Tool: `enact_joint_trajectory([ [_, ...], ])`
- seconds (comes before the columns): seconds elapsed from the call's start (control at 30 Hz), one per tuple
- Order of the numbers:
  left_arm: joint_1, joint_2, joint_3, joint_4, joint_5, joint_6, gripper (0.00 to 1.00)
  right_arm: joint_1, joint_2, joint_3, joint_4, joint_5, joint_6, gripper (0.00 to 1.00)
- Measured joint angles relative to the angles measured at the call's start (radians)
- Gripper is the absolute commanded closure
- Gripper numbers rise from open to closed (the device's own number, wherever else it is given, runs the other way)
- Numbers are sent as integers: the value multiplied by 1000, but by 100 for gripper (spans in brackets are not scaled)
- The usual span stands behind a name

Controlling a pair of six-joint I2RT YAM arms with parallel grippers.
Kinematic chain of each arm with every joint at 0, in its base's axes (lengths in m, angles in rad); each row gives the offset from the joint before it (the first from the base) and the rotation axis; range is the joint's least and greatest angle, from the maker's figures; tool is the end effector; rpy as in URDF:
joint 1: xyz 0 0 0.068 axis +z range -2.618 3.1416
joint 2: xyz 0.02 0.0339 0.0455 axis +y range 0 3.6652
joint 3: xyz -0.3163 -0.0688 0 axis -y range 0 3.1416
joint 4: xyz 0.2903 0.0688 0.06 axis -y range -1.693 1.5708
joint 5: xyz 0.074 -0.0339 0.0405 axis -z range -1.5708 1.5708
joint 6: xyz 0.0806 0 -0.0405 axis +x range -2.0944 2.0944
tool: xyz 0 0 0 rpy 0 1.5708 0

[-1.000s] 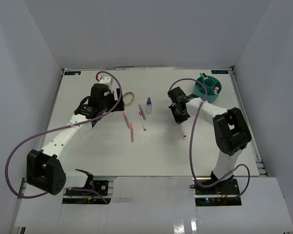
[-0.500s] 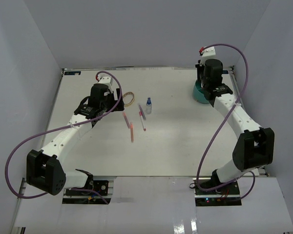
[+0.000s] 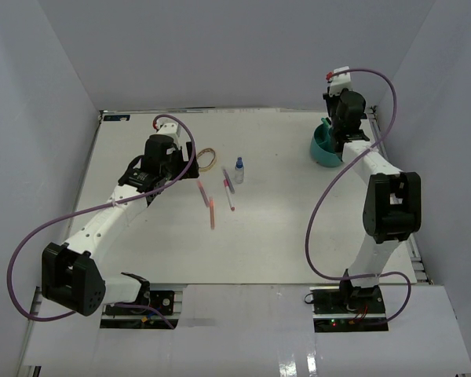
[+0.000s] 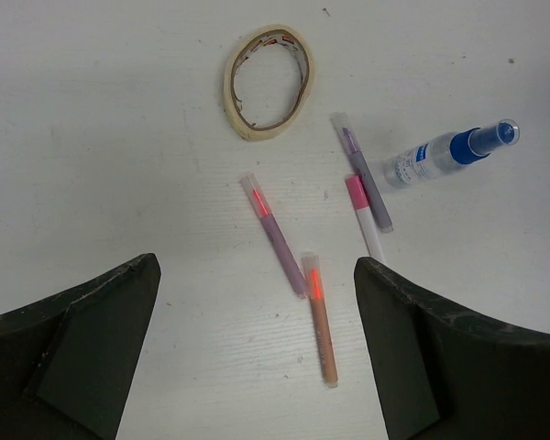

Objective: Sort the stationery into containers
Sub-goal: Place the pen in the storage box.

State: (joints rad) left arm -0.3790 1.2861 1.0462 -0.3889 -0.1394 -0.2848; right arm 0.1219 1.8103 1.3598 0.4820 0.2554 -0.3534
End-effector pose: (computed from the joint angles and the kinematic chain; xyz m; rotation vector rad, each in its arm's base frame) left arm 0.3310 -0.1198 0.3159 0.0255 2.2010 -0.2198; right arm 0.5329 0.0448 0.3532 -0.1641 1.5439 -0.3797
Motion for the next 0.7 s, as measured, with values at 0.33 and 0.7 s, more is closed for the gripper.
enact_joint_trajectory([
  [0.33,0,0,0,0,0,8,2,-6,126,32,122,-18,-63,92],
  [0.7,0,-8,0,1,-2,11,2,-45,167,3,192,-50,-46,92],
])
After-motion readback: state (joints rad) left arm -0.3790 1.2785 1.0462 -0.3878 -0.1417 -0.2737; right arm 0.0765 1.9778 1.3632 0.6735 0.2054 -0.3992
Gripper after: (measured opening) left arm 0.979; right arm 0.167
